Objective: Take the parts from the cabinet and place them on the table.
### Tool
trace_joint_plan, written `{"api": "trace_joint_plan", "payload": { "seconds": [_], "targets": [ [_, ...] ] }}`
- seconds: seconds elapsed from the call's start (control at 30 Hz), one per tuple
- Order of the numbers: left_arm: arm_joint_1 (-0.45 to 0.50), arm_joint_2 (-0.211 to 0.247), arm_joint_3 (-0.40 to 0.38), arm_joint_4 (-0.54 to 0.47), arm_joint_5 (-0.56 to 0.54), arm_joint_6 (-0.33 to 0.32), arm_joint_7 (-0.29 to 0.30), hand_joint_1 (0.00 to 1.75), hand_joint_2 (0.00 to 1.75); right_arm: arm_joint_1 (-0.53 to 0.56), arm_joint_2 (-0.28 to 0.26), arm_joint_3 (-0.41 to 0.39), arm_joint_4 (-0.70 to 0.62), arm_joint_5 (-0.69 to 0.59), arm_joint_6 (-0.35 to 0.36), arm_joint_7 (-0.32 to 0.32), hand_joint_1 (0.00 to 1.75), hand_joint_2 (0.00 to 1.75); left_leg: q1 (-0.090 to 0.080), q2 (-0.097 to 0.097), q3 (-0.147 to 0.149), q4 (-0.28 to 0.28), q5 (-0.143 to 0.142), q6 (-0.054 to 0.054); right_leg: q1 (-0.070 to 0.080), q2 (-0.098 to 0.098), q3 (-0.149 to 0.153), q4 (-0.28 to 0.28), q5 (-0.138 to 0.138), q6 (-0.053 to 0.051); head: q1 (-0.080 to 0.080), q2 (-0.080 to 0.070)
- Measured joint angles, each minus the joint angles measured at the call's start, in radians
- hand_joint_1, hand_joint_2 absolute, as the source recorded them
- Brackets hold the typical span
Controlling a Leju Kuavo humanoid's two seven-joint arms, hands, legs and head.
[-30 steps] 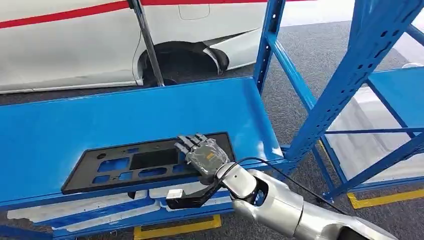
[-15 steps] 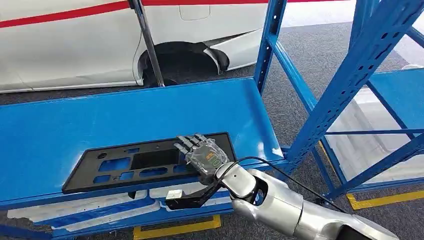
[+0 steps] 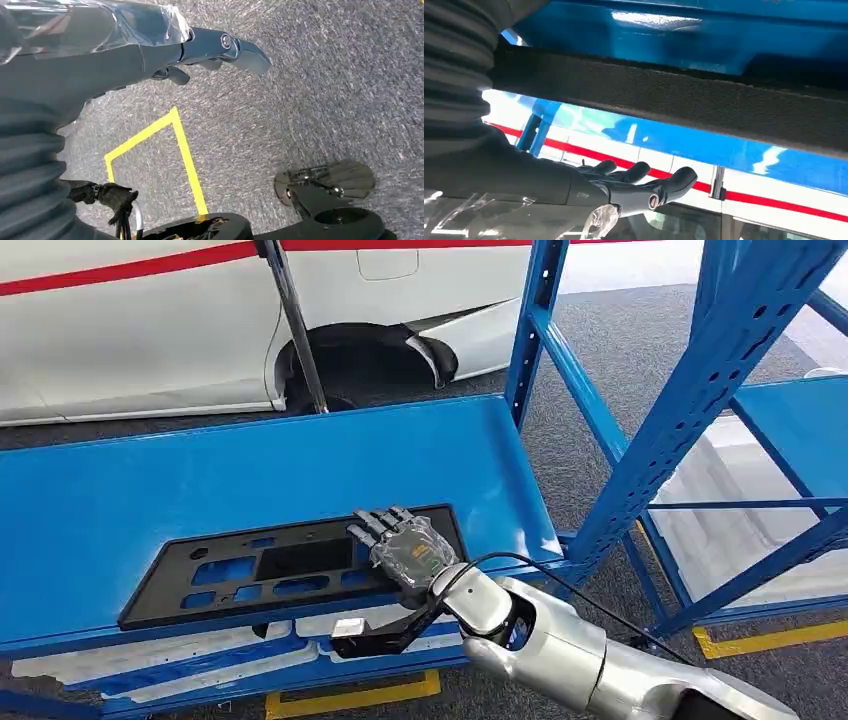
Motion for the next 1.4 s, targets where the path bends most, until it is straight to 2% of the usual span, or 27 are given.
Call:
{"api": "trace_joint_plan", "payload": {
  "seconds": [0.4, 0.43, 0.47, 0.5, 0.53, 0.8, 0.87, 0.93, 0.97, 1.03, 1.13, 1.2, 1.3, 1.4],
  "targets": [
    [-0.007, 0.000, 0.000, 0.000, 0.002, -0.006, -0.003, 0.00, 1.75, 0.000, 0.000, 0.000, 0.000, 0.000, -0.002, 0.003, 0.00, 1.75, 0.000, 0.000, 0.000, 0.000, 0.000, 0.000, 0.000, 0.000, 0.000, 0.000, 0.000, 0.000, 0.000, 0.000],
    [-0.007, 0.000, 0.000, 0.000, 0.002, -0.006, -0.003, 0.23, 1.75, 0.000, 0.000, 0.000, 0.000, 0.000, -0.003, 0.003, 0.00, 1.75, 0.000, 0.000, 0.000, 0.000, 0.000, 0.000, 0.000, 0.000, 0.000, 0.000, 0.000, 0.000, 0.000, 0.000],
    [-0.007, 0.000, 0.000, 0.000, 0.001, -0.006, -0.003, 0.80, 1.75, 0.000, 0.000, 0.000, 0.000, 0.000, -0.003, 0.003, 0.00, 1.75, 0.000, 0.000, 0.000, 0.000, 0.000, 0.000, 0.000, 0.000, 0.000, 0.000, 0.000, 0.000, 0.000, 0.000],
    [-0.007, 0.000, 0.000, 0.000, 0.000, -0.006, -0.003, 0.80, 1.75, 0.000, 0.000, 0.000, 0.000, 0.000, -0.003, 0.004, 0.00, 1.75, 0.000, 0.000, 0.000, 0.000, 0.000, 0.000, 0.000, 0.000, 0.000, 0.000, 0.000, 0.000, 0.000, 0.000],
    [-0.007, 0.000, 0.000, 0.000, -0.001, -0.008, -0.005, 1.75, 1.75, 0.000, 0.000, 0.000, 0.000, 0.000, -0.003, 0.005, 0.00, 1.75, 0.000, 0.000, 0.000, 0.000, 0.000, 0.000, 0.000, 0.000, 0.000, 0.000, 0.000, 0.000, 0.000, 0.000],
    [0.000, 0.000, 0.000, 0.000, -0.018, -0.015, -0.010, 1.75, 1.75, 0.000, 0.000, 0.000, 0.000, 0.000, -0.005, 0.014, 0.00, 1.75, 0.000, 0.000, 0.000, 0.000, 0.000, 0.000, 0.000, 0.000, 0.000, 0.000, 0.000, 0.000, 0.000, 0.000],
    [-0.007, 0.001, -0.008, 0.001, -0.106, -0.006, 0.070, 1.75, 1.75, 0.001, -0.001, 0.000, 0.000, 0.002, -0.004, 0.042, 0.00, 1.75, 0.000, 0.000, 0.001, 0.000, 0.000, 0.000, 0.000, 0.000, 0.000, 0.000, 0.000, 0.000, 0.000, 0.000],
    [-0.024, 0.005, -0.052, 0.002, -0.260, -0.026, 0.204, 1.75, 1.75, 0.005, -0.002, -0.001, -0.008, 0.004, -0.002, 0.064, 0.00, 1.75, 0.000, 0.000, 0.001, 0.000, 0.000, 0.000, 0.000, 0.000, 0.000, 0.000, 0.000, 0.000, 0.000, 0.000],
    [-0.033, 0.008, -0.078, 0.003, -0.312, -0.039, 0.251, 1.75, 1.75, 0.006, -0.002, -0.002, -0.014, 0.007, 0.005, 0.074, 0.00, 1.75, 0.000, 0.000, 0.001, 0.000, 0.000, -0.001, 0.000, 0.000, 0.000, 0.000, 0.000, 0.000, 0.000, 0.000],
    [-0.049, 0.013, -0.120, 0.003, -0.353, -0.047, 0.286, 1.75, 1.75, 0.007, -0.005, -0.003, -0.026, 0.010, 0.008, 0.086, 0.00, 1.75, 0.000, 0.001, 0.002, 0.000, 0.001, -0.001, 0.000, 0.000, 0.000, 0.000, 0.000, 0.000, 0.000, 0.000],
    [-0.077, 0.016, -0.172, 0.003, -0.444, -0.038, 0.241, 1.75, 1.75, 0.040, -0.022, -0.024, -0.071, 0.028, 0.001, 0.149, 0.00, 1.75, 0.000, 0.000, 0.002, 0.001, 0.001, -0.001, 0.000, 0.000, 0.000, 0.000, 0.000, 0.000, 0.000, 0.000],
    [-0.108, 0.016, -0.190, 0.002, -0.456, -0.026, 0.203, 1.75, 1.75, 0.087, -0.046, -0.052, -0.120, 0.043, -0.011, 0.199, 0.00, 1.75, 0.000, -0.001, 0.003, 0.001, 0.001, -0.001, 0.000, -0.001, 0.002, 0.000, 0.000, 0.000, 0.000, 0.000],
    [-0.151, 0.010, -0.212, 0.000, -0.484, -0.040, 0.223, 1.75, 1.75, 0.192, -0.095, -0.104, -0.188, 0.067, -0.041, 0.227, 0.00, 1.75, 0.000, 0.000, 0.002, 0.001, 0.000, -0.001, -0.001, -0.001, 0.002, 0.000, 0.000, 0.000, 0.000, 0.000],
    [-0.168, 0.008, -0.240, -0.005, -0.476, -0.048, 0.222, 1.75, 1.75, 0.254, -0.140, -0.144, -0.245, 0.072, -0.054, 0.217, 0.00, 1.75, -0.001, 0.002, 0.001, 0.001, 0.000, -0.001, -0.001, 0.002, 0.000, 0.000, 0.000, 0.000, 0.000, 0.000]
  ]
}}
